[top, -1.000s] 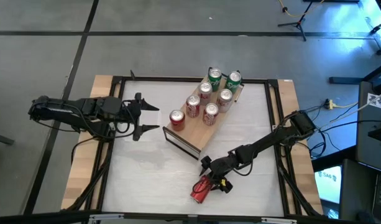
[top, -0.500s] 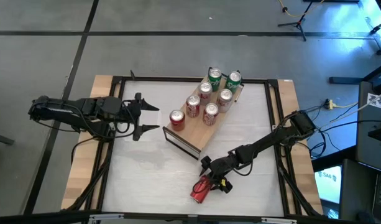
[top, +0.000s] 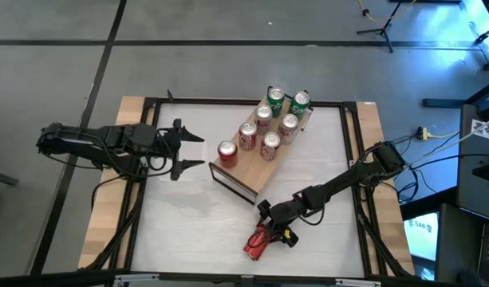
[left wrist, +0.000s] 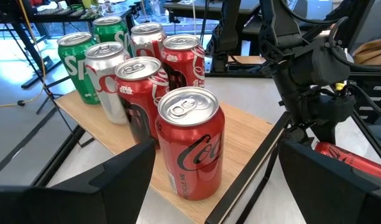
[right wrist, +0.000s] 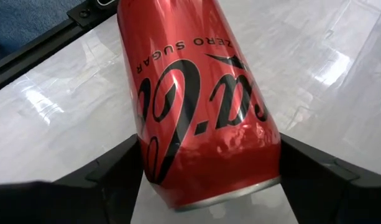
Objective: Place canned beverage on shelf
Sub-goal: Put the red-black soda can on the shelf aligned with the other red-black soda can
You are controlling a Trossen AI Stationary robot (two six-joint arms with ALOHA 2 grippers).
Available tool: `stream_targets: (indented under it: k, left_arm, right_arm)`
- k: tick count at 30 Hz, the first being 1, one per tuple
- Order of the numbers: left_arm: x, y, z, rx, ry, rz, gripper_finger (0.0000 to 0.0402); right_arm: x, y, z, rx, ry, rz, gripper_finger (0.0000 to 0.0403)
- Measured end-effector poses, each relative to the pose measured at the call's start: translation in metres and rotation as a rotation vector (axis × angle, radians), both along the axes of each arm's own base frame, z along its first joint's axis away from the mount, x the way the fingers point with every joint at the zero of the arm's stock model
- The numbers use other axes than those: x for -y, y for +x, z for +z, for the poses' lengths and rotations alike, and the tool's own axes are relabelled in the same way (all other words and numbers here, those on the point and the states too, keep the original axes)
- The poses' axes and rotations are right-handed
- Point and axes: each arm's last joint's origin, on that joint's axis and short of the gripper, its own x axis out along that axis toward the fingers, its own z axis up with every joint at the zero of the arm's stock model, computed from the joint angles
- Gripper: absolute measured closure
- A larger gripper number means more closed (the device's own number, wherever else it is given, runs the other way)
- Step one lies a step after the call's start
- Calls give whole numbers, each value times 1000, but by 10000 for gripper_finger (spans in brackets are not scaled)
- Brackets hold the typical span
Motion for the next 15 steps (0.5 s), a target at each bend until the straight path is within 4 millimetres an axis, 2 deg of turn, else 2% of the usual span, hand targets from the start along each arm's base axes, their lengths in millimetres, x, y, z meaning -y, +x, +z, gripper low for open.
stream_targets:
  k: [15]
  left_arm:
    - [0, 0, 0, 0, 0, 0, 72]
  right_arm:
    - [-3, 6, 11, -48, -21, 0, 100]
